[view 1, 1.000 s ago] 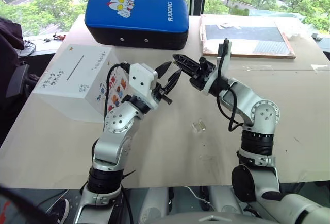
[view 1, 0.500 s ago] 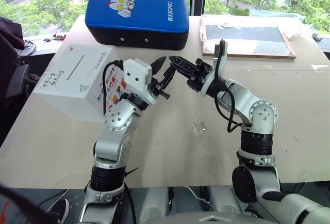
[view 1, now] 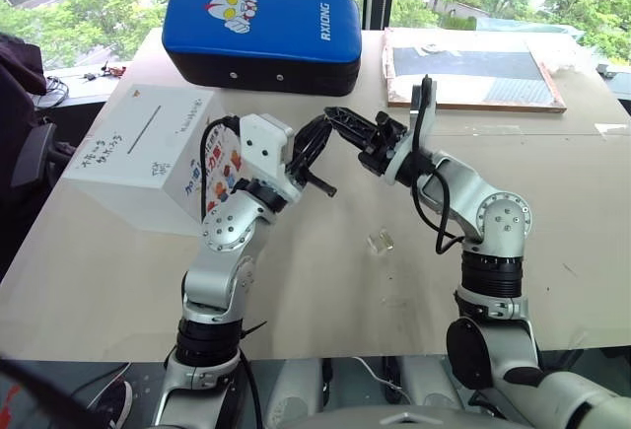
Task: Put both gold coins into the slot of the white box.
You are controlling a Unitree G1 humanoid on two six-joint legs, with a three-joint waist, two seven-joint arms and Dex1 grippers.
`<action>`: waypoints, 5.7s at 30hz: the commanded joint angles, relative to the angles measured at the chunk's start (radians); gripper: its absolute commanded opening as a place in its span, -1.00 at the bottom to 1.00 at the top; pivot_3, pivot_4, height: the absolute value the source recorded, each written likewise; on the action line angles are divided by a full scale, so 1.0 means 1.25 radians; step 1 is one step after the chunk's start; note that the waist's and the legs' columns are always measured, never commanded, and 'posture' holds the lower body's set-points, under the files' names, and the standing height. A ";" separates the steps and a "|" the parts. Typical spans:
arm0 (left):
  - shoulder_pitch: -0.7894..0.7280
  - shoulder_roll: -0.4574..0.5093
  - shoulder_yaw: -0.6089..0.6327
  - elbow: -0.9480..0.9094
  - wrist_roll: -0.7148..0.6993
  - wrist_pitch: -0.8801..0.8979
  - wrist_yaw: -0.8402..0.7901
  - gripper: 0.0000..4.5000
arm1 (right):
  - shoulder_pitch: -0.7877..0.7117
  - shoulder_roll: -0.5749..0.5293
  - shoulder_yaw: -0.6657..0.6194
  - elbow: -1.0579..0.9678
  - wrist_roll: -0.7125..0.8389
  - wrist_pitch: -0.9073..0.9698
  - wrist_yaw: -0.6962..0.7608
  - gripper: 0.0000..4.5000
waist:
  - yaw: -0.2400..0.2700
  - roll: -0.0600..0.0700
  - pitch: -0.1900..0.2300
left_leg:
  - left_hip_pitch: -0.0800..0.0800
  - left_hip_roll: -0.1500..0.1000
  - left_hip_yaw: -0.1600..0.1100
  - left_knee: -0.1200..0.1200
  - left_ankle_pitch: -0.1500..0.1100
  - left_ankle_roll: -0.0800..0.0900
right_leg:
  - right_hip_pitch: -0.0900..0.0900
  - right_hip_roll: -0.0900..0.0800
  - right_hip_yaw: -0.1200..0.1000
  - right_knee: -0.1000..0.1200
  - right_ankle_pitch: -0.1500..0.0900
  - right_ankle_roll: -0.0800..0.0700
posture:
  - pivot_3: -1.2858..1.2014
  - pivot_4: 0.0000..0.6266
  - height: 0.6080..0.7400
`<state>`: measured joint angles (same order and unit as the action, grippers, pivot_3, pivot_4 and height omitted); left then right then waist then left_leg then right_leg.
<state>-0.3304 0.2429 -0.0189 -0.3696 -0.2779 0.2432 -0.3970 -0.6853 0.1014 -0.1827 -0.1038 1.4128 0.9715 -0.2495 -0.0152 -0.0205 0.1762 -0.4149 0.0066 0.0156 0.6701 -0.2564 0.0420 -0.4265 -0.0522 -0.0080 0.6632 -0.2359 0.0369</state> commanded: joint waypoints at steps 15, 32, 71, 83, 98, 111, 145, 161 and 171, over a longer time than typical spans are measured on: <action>-0.251 0.141 0.332 -0.062 -0.296 0.404 0.158 -1.00 | 0.045 -0.304 0.200 -0.139 -0.460 -0.335 0.630 0.99 | -0.001 0.000 0.000 | -0.001 0.000 -0.001 0.001 0.000 0.000 | 0.000 0.000 -0.001 -0.001 0.001 0.002 | 0.03 -0.52 1.00; -0.145 0.604 0.373 -0.077 -0.292 0.845 0.124 -1.00 | 0.016 -0.349 0.245 -0.141 -0.506 -0.392 0.940 0.99 | -0.001 -0.001 0.001 | 0.000 0.000 -0.001 0.000 0.002 -0.004 | 0.000 0.000 0.000 -0.001 0.001 0.002 | 0.03 -0.52 1.00; -0.017 0.504 0.470 -0.037 -0.191 0.745 0.099 0.98 | -0.027 -0.358 0.247 -0.086 -0.700 -0.379 0.870 1.00 | 0.004 0.000 0.000 | 0.001 -0.001 -0.001 -0.001 0.003 -0.006 | -0.001 -0.007 0.003 0.001 0.001 0.000 | 0.03 -0.52 1.00; -0.060 0.407 0.530 -0.177 -0.519 0.653 -0.101 0.98 | 0.142 -0.498 0.327 -0.159 -0.822 -0.310 0.841 1.00 | 0.007 -0.004 -0.002 | -0.001 -0.002 -0.001 0.000 0.003 -0.005 | -0.001 -0.009 0.002 -0.002 0.001 0.001 | 0.03 -0.52 1.00; 0.186 0.620 0.336 -0.241 -0.478 0.611 -0.276 1.00 | 0.249 -0.581 0.413 -0.253 -0.898 -0.233 0.843 -0.37 | 0.005 -0.003 -0.001 | 0.002 0.000 -0.001 0.001 0.001 -0.002 | -0.001 0.001 0.004 0.000 0.002 -0.001 | 0.03 -0.52 1.00; 0.151 0.594 0.299 -0.231 -0.486 0.600 -0.253 1.00 | 0.247 -0.537 0.362 -0.257 -0.869 -0.200 0.811 -0.97 | 0.004 -0.004 -0.001 | 0.001 0.000 -0.001 0.001 0.001 -0.002 | -0.001 0.001 0.003 0.000 0.002 -0.001 | 0.03 -0.52 1.00; 0.091 0.067 0.234 -0.163 -1.016 0.322 0.099 0.03 | 0.031 -0.073 0.063 -0.216 -0.082 0.040 0.340 -1.00 | 0.001 -0.004 -0.002 | 0.002 -0.001 -0.005 0.002 0.002 -0.002 | 0.002 0.002 0.000 0.001 0.002 -0.001 | 0.03 -0.52 1.00; 0.111 0.088 0.202 -0.157 -1.002 0.309 0.063 -0.99 | 0.021 -0.101 0.087 -0.212 -0.026 0.011 0.296 -1.00 | 0.001 -0.003 -0.002 | 0.002 -0.001 -0.005 0.002 0.001 -0.002 | 0.002 0.003 0.000 0.000 0.002 -0.001 | 0.03 -0.52 1.00; 0.091 0.099 0.238 -0.141 -0.999 0.266 0.093 -1.00 | 0.014 -0.116 0.099 -0.199 -0.073 -0.038 0.323 -0.17 | 0.001 -0.003 -0.002 | 0.002 -0.001 -0.006 0.002 0.001 -0.002 | 0.002 0.003 0.000 0.000 0.002 -0.001 | 0.03 -0.52 1.00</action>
<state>-0.2018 0.3543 0.2507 -0.5353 -1.5167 0.5948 -0.2847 -0.6473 -0.0460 -0.0553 -0.3349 1.3299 0.9627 0.1396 -0.0135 -0.0248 0.1742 -0.4128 0.0055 0.0086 0.6727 -0.2545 0.0394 -0.4238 -0.0487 -0.0076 0.6632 -0.2331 0.0360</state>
